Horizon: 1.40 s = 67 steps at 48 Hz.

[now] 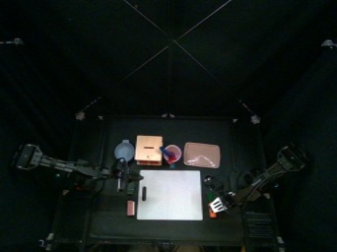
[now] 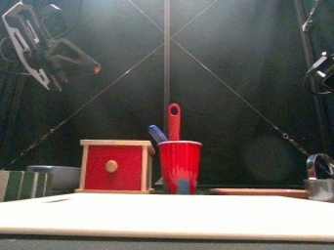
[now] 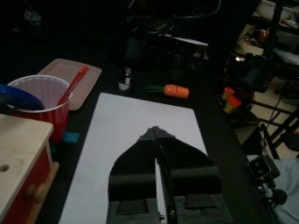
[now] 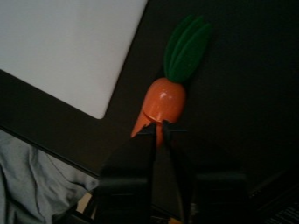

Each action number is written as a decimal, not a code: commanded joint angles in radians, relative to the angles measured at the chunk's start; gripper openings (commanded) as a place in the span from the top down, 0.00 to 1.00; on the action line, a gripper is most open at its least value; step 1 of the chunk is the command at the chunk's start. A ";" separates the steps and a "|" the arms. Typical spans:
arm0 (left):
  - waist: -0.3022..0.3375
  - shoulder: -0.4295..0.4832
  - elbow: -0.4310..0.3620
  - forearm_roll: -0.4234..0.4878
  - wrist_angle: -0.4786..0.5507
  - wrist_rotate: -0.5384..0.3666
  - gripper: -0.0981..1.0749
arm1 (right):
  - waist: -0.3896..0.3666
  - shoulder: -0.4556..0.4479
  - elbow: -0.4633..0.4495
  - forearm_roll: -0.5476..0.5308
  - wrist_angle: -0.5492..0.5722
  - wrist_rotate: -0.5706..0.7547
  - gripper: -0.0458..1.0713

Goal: Grab carrot an dhand to left arm

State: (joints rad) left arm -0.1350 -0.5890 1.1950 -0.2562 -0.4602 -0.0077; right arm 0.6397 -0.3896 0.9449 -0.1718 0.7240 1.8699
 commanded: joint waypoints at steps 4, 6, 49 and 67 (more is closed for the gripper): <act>0.000 0.002 -0.012 -0.002 -0.008 0.002 0.60 | 0.005 0.023 -0.018 -0.011 0.000 0.020 0.24; -0.002 0.002 -0.011 -0.002 -0.009 0.002 0.59 | 0.003 0.043 -0.025 -0.012 -0.002 0.021 0.18; 0.000 0.037 -0.002 -0.002 0.002 0.000 0.50 | -0.074 0.215 -0.035 -0.018 -0.072 0.020 0.11; -0.002 0.066 -0.003 -0.002 0.002 0.000 0.32 | -0.069 0.215 -0.038 -0.002 -0.077 0.011 0.40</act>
State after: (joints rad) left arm -0.1335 -0.5231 1.2088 -0.2577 -0.4556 -0.0077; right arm 0.5691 -0.1626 0.9173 -0.1733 0.6489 1.8776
